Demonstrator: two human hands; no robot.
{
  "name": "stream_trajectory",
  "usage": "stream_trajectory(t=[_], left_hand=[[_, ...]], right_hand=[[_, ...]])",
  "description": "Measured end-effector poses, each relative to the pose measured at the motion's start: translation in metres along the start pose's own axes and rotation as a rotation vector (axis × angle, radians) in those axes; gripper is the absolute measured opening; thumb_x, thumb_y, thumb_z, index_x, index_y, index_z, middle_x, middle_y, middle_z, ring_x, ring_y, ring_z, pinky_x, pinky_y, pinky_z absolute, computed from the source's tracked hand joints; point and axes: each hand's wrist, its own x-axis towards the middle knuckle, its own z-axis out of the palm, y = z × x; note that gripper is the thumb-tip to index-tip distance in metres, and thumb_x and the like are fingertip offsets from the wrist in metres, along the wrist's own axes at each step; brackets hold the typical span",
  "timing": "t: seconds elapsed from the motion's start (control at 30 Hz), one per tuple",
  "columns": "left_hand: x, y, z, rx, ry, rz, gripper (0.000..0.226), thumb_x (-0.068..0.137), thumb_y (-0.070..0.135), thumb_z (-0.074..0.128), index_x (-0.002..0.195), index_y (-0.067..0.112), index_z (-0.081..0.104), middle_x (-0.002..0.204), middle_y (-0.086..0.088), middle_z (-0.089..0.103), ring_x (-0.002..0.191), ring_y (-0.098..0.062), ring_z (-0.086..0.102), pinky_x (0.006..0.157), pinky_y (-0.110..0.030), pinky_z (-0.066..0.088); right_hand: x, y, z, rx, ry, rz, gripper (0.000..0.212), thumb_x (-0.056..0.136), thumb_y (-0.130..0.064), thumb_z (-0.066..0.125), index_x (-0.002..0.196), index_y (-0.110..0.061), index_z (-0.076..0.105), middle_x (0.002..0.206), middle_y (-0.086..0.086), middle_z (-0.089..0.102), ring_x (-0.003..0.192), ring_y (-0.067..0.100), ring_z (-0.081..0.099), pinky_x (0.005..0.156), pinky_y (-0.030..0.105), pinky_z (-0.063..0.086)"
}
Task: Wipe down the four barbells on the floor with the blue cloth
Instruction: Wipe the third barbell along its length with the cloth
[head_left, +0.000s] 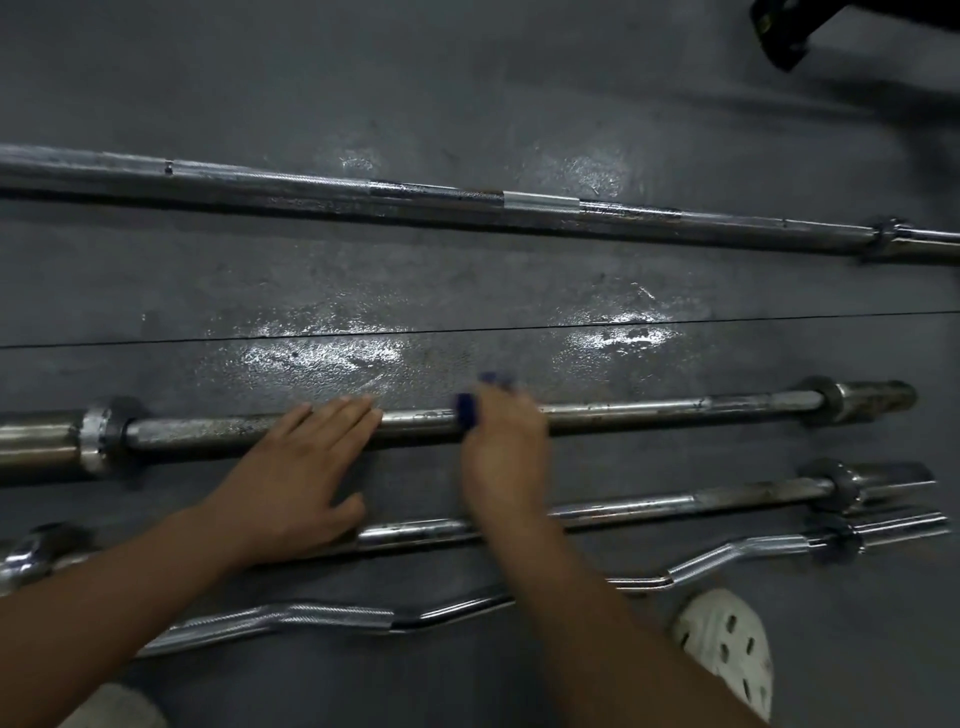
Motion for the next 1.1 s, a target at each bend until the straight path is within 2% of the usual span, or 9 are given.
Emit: stream_trajectory(t=[0.1, 0.17, 0.3, 0.37, 0.5, 0.63, 0.83, 0.93, 1.1], left_hand=[[-0.001, -0.002, -0.003, -0.004, 0.012, 0.021, 0.089, 0.075, 0.054, 0.046, 0.154, 0.013, 0.033, 0.159, -0.006, 0.032, 0.145, -0.021, 0.033, 0.116, -0.034, 0.013], [-0.002, -0.004, -0.004, -0.019, 0.017, 0.037, 0.090, 0.077, 0.056, 0.042, 0.156, 0.016, 0.027, 0.162, -0.003, 0.022, 0.148, -0.018, 0.023, 0.118, -0.033, 0.008], [0.000, -0.002, -0.001, -0.050, 0.015, 0.019, 0.093, 0.077, 0.060, 0.036, 0.158, 0.019, 0.019, 0.165, -0.001, 0.013, 0.151, -0.016, 0.014, 0.122, -0.037, 0.005], [0.001, 0.000, 0.000, -0.061, 0.013, 0.005, 0.094, 0.075, 0.060, 0.035, 0.158, 0.019, 0.018, 0.165, 0.000, 0.013, 0.151, -0.016, 0.012, 0.122, -0.038, 0.005], [0.001, -0.004, 0.000, -0.039, 0.030, 0.026, 0.094, 0.074, 0.057, 0.041, 0.157, 0.017, 0.023, 0.164, -0.003, 0.019, 0.150, -0.018, 0.020, 0.119, -0.035, 0.005], [0.001, -0.010, 0.002, -0.029, 0.021, 0.051, 0.094, 0.077, 0.058, 0.042, 0.159, 0.021, 0.014, 0.166, 0.001, 0.011, 0.151, -0.015, 0.012, 0.120, -0.034, 0.003], [-0.001, -0.006, 0.003, 0.028, 0.020, 0.042, 0.096, 0.075, 0.056, 0.046, 0.158, 0.015, 0.019, 0.164, -0.005, 0.017, 0.150, -0.018, 0.018, 0.118, -0.040, 0.010], [0.002, -0.006, 0.002, 0.067, 0.020, 0.038, 0.096, 0.075, 0.055, 0.047, 0.157, 0.012, 0.022, 0.163, -0.008, 0.020, 0.150, -0.021, 0.021, 0.118, -0.043, 0.013], [0.017, -0.014, -0.002, 0.119, 0.035, 0.030, 0.094, 0.079, 0.057, 0.042, 0.157, 0.010, 0.020, 0.164, -0.010, 0.016, 0.151, -0.021, 0.015, 0.119, -0.043, 0.010]], right_hand=[[-0.009, -0.022, -0.004, -0.007, -0.180, -0.432, 0.048, 0.084, -0.022, 0.037, 0.126, -0.024, 0.059, 0.126, 0.006, 0.061, 0.115, 0.030, 0.050, 0.102, 0.042, 0.039], [0.000, 0.016, -0.011, 0.013, -0.086, -0.335, 0.048, 0.078, -0.021, 0.037, 0.114, -0.021, 0.068, 0.117, 0.005, 0.067, 0.109, 0.029, 0.054, 0.094, 0.037, 0.044], [0.001, 0.051, -0.010, 0.096, 0.096, 0.255, 0.049, 0.070, -0.009, 0.033, 0.103, -0.008, 0.069, 0.115, 0.014, 0.064, 0.114, 0.041, 0.051, 0.100, 0.043, 0.044], [-0.007, 0.009, 0.001, 0.093, 0.023, 0.142, 0.043, 0.074, -0.012, 0.035, 0.101, -0.011, 0.068, 0.117, 0.013, 0.063, 0.115, 0.040, 0.049, 0.098, 0.045, 0.043], [-0.011, -0.022, 0.003, 0.029, -0.176, -0.439, 0.046, 0.081, -0.016, 0.041, 0.122, -0.021, 0.061, 0.130, 0.003, 0.060, 0.122, 0.029, 0.049, 0.101, 0.041, 0.040], [0.006, 0.046, -0.013, 0.018, 0.026, -0.157, 0.046, 0.075, -0.008, 0.046, 0.116, -0.014, 0.065, 0.111, 0.008, 0.068, 0.100, 0.032, 0.058, 0.091, 0.043, 0.046], [0.000, 0.060, -0.002, 0.050, 0.087, 0.186, 0.047, 0.087, -0.012, 0.038, 0.130, -0.008, 0.056, 0.139, 0.014, 0.052, 0.139, 0.038, 0.030, 0.115, 0.051, 0.029], [-0.009, 0.027, 0.015, 0.045, 0.065, 0.137, 0.048, 0.090, -0.009, 0.048, 0.138, -0.010, 0.049, 0.153, 0.011, 0.037, 0.145, 0.039, 0.016, 0.119, 0.050, 0.021], [-0.006, 0.006, 0.020, -0.037, -0.037, -0.074, 0.054, 0.090, -0.013, 0.052, 0.144, -0.017, 0.044, 0.157, 0.004, 0.032, 0.147, 0.032, 0.016, 0.121, 0.048, 0.012]])
